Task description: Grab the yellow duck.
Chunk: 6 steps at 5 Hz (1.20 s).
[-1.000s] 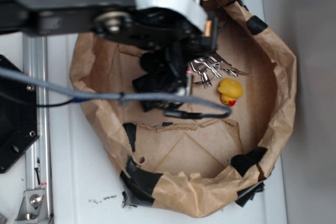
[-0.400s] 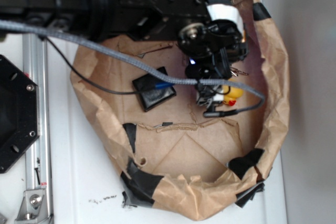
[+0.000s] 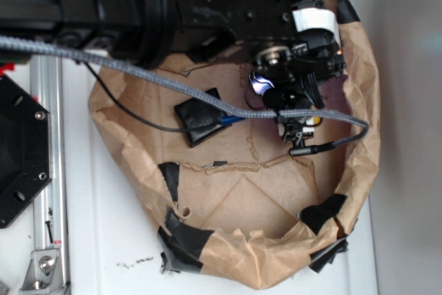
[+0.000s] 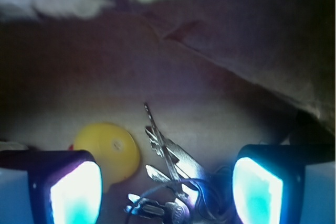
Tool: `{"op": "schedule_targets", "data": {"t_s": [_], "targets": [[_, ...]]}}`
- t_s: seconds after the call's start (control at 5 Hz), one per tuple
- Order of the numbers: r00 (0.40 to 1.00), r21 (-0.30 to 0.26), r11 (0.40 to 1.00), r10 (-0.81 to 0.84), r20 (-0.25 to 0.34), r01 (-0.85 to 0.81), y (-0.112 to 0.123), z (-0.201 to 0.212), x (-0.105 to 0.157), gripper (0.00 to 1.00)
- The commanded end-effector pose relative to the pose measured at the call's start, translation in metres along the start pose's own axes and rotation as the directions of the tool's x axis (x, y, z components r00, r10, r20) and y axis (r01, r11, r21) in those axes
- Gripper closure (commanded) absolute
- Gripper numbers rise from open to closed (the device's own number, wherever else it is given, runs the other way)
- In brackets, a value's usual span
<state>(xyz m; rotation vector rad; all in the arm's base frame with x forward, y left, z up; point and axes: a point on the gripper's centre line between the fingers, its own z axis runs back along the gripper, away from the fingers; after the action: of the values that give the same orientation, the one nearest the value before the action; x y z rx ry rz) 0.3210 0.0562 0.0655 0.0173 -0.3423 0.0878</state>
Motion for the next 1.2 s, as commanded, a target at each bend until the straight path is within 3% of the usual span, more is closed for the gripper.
{"op": "schedule_targets", "data": {"t_s": [0.0, 0.2, 0.4, 0.6, 0.8, 1.0], "targets": [[0.994, 0.026, 0.999, -0.049, 0.101, 0.047, -0.013, 0.002, 0.044, 0.00], [0.995, -0.010, 0.997, -0.073, 0.070, 0.074, -0.027, -0.013, 0.045, 0.00], [0.993, -0.006, 0.993, -0.118, 0.021, 0.118, -0.032, -0.020, 0.027, 0.00], [0.993, -0.048, 0.992, -0.115, -0.025, 0.114, -0.025, -0.018, 0.007, 0.56], [0.990, -0.090, 0.989, -0.126, -0.065, 0.120, -0.029, -0.009, -0.013, 1.00], [0.988, -0.103, 0.986, -0.139, -0.072, 0.131, -0.036, 0.004, -0.023, 1.00]]}}
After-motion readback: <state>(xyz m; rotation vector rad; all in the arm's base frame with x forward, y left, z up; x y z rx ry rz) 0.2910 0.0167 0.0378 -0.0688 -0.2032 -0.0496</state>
